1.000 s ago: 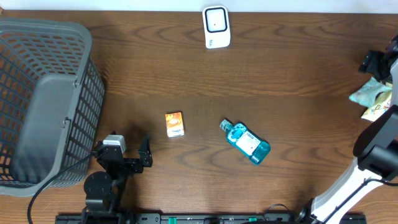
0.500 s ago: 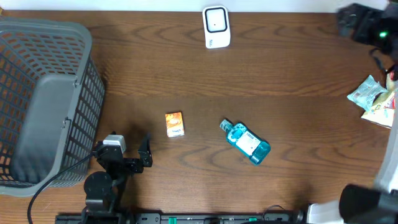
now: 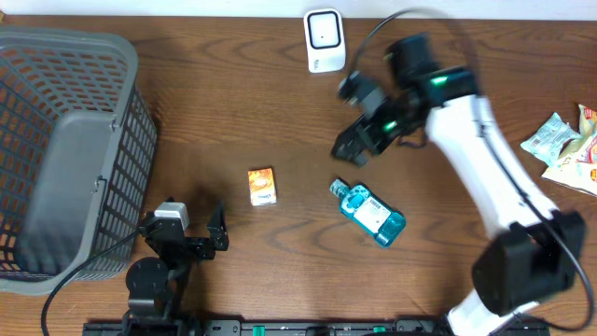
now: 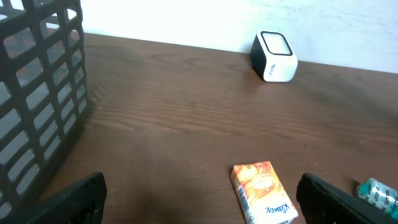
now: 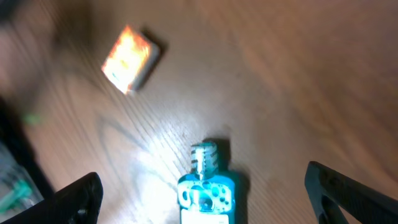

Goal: Scan the item barcode
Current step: 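Reach the right gripper down and grasp the blue mouthwash bottle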

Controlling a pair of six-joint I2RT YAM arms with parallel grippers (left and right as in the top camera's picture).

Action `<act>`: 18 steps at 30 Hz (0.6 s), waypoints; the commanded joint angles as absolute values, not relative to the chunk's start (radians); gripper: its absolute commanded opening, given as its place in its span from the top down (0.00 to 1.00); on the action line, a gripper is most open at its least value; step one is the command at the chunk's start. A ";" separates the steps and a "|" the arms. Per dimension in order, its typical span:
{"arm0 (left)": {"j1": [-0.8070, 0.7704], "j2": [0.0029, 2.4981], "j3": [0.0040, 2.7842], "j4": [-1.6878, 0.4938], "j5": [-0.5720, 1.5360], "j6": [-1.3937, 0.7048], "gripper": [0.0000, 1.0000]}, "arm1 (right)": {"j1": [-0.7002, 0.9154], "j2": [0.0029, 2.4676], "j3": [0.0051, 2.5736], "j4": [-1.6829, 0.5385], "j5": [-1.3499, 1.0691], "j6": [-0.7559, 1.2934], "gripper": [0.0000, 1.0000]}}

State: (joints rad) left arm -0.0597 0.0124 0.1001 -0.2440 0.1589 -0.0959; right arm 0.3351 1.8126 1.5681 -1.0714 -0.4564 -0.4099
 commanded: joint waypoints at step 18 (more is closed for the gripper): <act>-0.058 0.011 0.086 -0.275 0.172 -0.079 0.02 | 0.469 2.177 1.477 -1.039 -0.316 -0.405 0.11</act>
